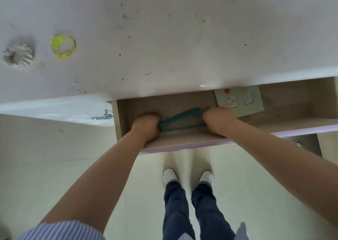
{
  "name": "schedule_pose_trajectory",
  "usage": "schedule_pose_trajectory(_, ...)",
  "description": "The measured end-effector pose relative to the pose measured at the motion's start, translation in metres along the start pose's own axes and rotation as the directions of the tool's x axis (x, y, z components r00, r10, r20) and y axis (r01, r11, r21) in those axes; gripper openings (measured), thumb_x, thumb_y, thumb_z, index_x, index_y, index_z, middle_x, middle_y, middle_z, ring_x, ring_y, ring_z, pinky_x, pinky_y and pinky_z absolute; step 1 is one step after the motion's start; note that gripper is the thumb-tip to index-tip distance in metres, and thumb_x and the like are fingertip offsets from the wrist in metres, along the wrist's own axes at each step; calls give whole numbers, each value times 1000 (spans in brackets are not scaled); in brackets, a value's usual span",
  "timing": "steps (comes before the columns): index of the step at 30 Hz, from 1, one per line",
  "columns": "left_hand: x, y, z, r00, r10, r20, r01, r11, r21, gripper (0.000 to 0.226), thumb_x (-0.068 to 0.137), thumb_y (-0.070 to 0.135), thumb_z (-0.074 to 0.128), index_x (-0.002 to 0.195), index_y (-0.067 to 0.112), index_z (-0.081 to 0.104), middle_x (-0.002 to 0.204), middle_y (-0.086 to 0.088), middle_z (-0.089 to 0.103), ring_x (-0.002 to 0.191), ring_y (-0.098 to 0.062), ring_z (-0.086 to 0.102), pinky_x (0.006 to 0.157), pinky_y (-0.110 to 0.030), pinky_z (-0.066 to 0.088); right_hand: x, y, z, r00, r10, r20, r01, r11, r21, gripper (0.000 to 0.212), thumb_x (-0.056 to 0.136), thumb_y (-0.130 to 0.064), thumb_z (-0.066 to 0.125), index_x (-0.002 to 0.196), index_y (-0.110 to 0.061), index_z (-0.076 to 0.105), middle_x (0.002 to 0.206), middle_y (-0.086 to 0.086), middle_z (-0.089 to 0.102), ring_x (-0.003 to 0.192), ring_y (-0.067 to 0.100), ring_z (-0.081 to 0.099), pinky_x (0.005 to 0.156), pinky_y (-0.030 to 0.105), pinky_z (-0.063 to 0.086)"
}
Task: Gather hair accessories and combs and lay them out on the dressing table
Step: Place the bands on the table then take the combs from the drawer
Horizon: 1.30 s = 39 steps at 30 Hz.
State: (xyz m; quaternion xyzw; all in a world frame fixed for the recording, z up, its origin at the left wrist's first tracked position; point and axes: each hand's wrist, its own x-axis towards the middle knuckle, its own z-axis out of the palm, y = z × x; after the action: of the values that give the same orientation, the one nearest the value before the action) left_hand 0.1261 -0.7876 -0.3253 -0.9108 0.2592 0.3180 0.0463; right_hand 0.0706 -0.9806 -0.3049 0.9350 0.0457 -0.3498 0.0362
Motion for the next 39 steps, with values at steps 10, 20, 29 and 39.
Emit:
schedule_pose_trajectory(10, -69, -27, -24, 931, 130, -341, -198, 965, -172, 15, 85, 8, 61, 96, -2, 62, 94, -21, 66, 86, -35, 63, 68, -39, 50, 8, -3, -1, 997, 54, 46, -56, 997, 48, 32, 92, -5, 48, 124, -5, 50, 124, 15, 59, 111, 31, 59, 90, 37, 51)
schedule_pose_trajectory(20, -82, -32, -40, 821, 12, -571, -237, 917, -321, 11, 75, -1, 72, 84, -5, 66, 75, -22, 69, 65, -30, 61, 57, -23, 36, 23, -10, 6, 993, -94, 76, 94, 996, 9, 24, 90, -9, 51, 111, -3, 60, 117, 15, 64, 105, 30, 62, 90, 38, 53)
schedule_pose_trajectory(29, -68, -23, -56, 762, -238, -602, -198, 799, -567, 13, 83, 6, 66, 94, 0, 65, 83, -17, 70, 73, -26, 58, 67, -31, 45, -4, -14, -22, 979, -98, -181, 163, 907, 389, 12, 85, -9, 58, 75, -15, 57, 86, 11, 62, 77, 25, 57, 64, 24, 43)
schedule_pose_trajectory(39, -30, -45, -105, 773, -366, -517, -46, 782, -622, 36, 93, 0, 41, 129, 1, 39, 112, -26, 56, 101, -38, 53, 84, -38, 45, -2, -16, -152, 847, 365, -387, 401, 41, 915, 30, 92, 0, 51, 66, -15, 54, 59, 2, 51, 34, -6, 50, 42, 6, 45)
